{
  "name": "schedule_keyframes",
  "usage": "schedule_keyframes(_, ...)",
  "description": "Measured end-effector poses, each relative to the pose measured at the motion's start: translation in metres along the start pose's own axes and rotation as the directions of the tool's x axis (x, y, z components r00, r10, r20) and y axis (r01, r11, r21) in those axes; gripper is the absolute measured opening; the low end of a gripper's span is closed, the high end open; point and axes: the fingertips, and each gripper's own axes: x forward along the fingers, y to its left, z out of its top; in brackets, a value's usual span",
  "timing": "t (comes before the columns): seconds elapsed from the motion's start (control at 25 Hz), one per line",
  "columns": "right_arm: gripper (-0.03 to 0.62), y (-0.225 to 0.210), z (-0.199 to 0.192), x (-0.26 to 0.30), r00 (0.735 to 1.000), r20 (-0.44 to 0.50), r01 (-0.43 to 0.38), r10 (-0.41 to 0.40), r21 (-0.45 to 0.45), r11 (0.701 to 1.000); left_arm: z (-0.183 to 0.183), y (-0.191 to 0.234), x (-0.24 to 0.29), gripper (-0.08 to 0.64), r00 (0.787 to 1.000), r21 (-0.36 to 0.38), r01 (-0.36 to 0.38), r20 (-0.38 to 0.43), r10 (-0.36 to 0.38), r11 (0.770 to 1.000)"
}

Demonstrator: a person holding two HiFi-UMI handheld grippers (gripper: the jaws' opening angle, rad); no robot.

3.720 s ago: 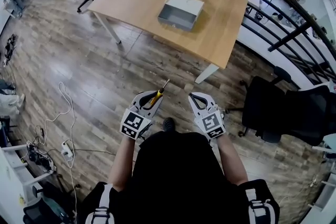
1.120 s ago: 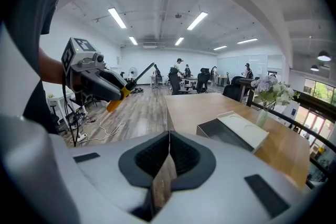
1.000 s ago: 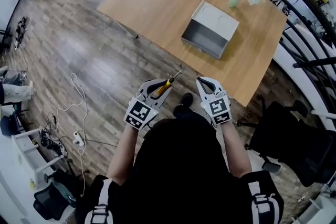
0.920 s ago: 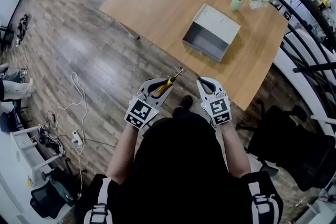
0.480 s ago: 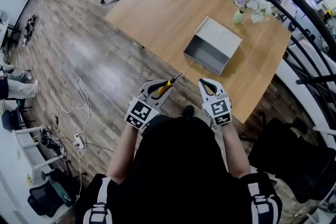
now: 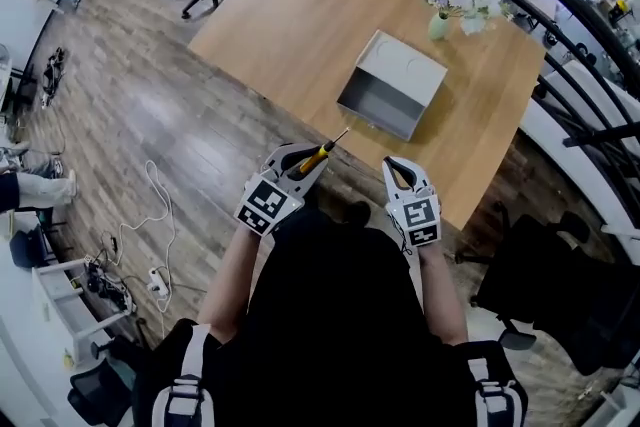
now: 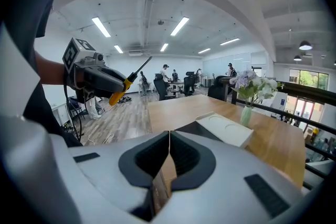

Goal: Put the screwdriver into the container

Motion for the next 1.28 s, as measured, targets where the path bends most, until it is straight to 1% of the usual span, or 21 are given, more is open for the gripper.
schedule_keyframes(0.08,0.025,0.001,-0.002,-0.002,1.000,-0.001,0.018,-0.018,0.003,1.000,0.005,0.005,0.001,0.086,1.000,0.027,0.012,-0.001,-0.011,1.000)
schedule_keyframes(0.24,0.025,-0.001,-0.004,-0.002,0.998,-0.009,0.058,-0.058,0.025,0.998,0.018,0.017,0.008,0.086,0.999,0.054,0.039,0.030,-0.041,0.998)
schedule_keyframes(0.36,0.025,-0.002,-0.006,-0.001,0.995,-0.019,0.098,-0.097,0.039,0.994,0.020,0.022,0.017,0.086,0.997,0.093,0.076,0.025,-0.079,0.993)
schedule_keyframes(0.48,0.025,-0.002,0.011,0.002,0.993,-0.005,0.120,-0.120,0.048,0.992,0.027,0.034,0.028,0.086,0.993,0.117,0.109,0.029,-0.113,0.987)
schedule_keyframes(0.6,0.025,-0.006,0.007,0.000,0.989,-0.037,0.146,-0.144,0.077,0.986,0.027,0.037,0.045,0.086,0.987,0.129,0.157,0.015,-0.161,0.979)
schedule_keyframes(0.76,0.025,-0.022,0.004,0.006,0.981,-0.078,0.186,-0.180,0.078,0.979,0.031,0.042,0.068,0.086,0.975,0.175,0.223,-0.012,-0.224,0.959)
schedule_keyframes(0.92,0.025,-0.036,0.011,0.013,0.972,-0.086,0.225,-0.217,0.096,0.970,0.028,0.054,0.088,0.086,0.963,0.222,0.269,-0.061,-0.262,0.937)
schedule_keyframes(1.08,0.025,-0.050,0.017,0.018,0.961,-0.098,0.270,-0.260,0.113,0.956,0.030,0.063,0.108,0.086,0.947,0.254,0.322,-0.094,-0.308,0.912)
schedule_keyframes(1.2,0.025,-0.060,0.019,0.021,0.951,-0.108,0.303,-0.290,0.128,0.944,0.029,0.066,0.123,0.086,0.933,0.299,0.360,-0.131,-0.335,0.884)
schedule_keyframes(1.28,0.025,-0.066,0.019,0.022,0.944,-0.116,0.324,-0.310,0.139,0.936,0.026,0.066,0.131,0.086,0.923,0.337,0.385,-0.163,-0.349,0.859)
